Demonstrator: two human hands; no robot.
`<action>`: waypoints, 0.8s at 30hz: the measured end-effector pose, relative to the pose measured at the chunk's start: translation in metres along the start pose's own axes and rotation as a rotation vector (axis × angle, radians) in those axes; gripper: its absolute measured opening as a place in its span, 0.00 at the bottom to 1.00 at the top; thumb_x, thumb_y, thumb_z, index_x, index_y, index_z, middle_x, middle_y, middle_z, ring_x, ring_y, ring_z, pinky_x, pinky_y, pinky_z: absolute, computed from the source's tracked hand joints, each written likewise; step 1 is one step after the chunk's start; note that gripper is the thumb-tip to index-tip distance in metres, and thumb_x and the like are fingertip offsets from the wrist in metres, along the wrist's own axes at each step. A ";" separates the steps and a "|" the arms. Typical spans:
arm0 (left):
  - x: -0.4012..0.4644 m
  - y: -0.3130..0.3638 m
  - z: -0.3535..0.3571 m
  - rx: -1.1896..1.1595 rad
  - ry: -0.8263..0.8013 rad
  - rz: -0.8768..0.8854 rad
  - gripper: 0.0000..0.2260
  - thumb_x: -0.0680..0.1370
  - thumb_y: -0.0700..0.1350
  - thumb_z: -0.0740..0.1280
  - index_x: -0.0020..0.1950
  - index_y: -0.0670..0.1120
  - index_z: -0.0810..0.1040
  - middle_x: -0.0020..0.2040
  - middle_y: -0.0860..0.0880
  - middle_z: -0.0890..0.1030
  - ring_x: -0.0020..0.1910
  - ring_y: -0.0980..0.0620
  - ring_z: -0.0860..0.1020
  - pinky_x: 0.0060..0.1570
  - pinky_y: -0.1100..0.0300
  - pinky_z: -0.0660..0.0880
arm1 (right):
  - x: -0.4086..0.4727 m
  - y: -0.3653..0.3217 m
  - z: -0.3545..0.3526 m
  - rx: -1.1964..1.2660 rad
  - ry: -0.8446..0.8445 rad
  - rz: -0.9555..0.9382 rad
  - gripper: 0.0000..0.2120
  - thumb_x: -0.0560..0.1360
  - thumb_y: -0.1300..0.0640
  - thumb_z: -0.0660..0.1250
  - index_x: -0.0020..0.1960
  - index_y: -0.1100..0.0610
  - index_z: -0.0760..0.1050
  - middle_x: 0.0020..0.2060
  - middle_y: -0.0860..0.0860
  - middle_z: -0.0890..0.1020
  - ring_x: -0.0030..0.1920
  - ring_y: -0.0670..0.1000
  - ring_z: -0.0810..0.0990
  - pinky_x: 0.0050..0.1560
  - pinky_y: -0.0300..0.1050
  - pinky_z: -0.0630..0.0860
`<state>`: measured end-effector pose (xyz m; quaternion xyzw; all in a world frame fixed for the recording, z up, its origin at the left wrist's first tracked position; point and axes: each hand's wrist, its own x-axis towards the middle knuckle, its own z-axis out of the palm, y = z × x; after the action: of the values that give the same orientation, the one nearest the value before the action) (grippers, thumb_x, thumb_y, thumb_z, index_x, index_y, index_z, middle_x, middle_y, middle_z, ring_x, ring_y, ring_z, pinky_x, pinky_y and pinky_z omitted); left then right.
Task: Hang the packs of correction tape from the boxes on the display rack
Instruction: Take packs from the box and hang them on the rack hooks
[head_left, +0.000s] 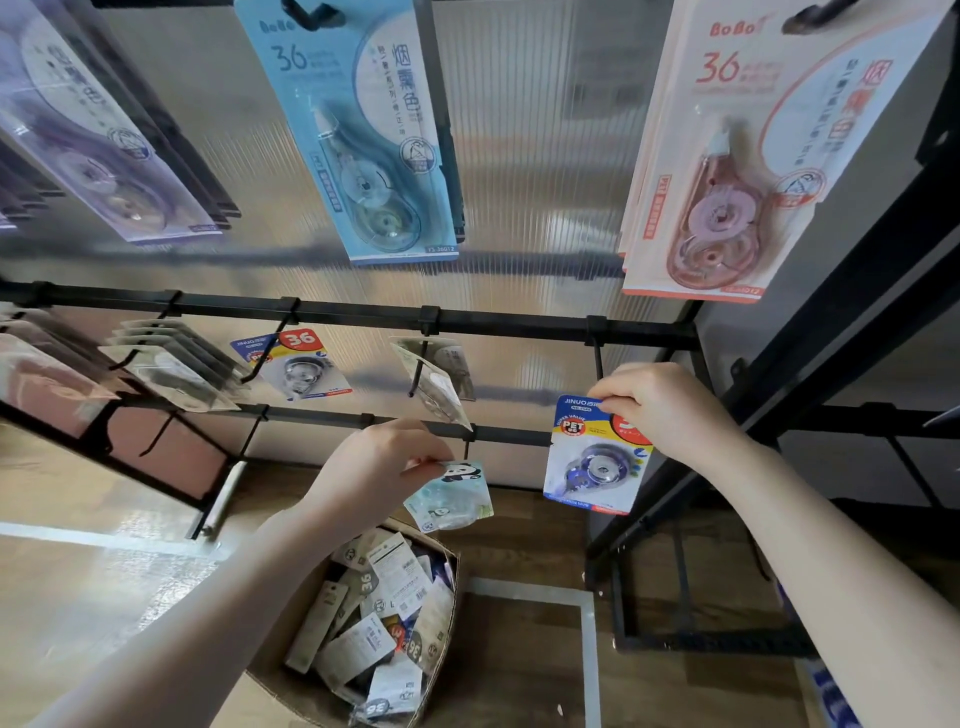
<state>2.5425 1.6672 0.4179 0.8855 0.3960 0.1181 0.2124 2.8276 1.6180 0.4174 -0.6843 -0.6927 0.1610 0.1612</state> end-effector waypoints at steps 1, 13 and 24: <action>0.000 -0.001 0.000 0.000 -0.006 -0.001 0.05 0.73 0.41 0.70 0.48 0.46 0.84 0.43 0.52 0.80 0.36 0.59 0.74 0.38 0.66 0.73 | 0.000 0.002 0.000 0.023 0.002 0.001 0.10 0.77 0.58 0.64 0.56 0.58 0.80 0.49 0.54 0.81 0.46 0.47 0.76 0.43 0.42 0.74; 0.004 -0.006 0.002 -0.008 -0.013 -0.036 0.06 0.74 0.41 0.69 0.49 0.47 0.83 0.44 0.53 0.80 0.36 0.61 0.73 0.37 0.71 0.69 | -0.006 0.021 0.014 0.077 0.052 0.068 0.14 0.76 0.62 0.63 0.60 0.54 0.78 0.51 0.51 0.80 0.49 0.49 0.77 0.44 0.45 0.75; 0.013 -0.014 -0.014 -0.052 0.021 -0.019 0.09 0.73 0.36 0.69 0.51 0.44 0.83 0.44 0.55 0.78 0.38 0.63 0.73 0.41 0.77 0.68 | 0.020 0.016 0.018 -0.053 0.124 0.135 0.14 0.78 0.63 0.60 0.60 0.55 0.77 0.55 0.54 0.81 0.53 0.54 0.78 0.42 0.42 0.70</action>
<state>2.5366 1.6889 0.4246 0.8746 0.4035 0.1353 0.2322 2.8336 1.6383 0.3948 -0.7420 -0.6379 0.1101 0.1743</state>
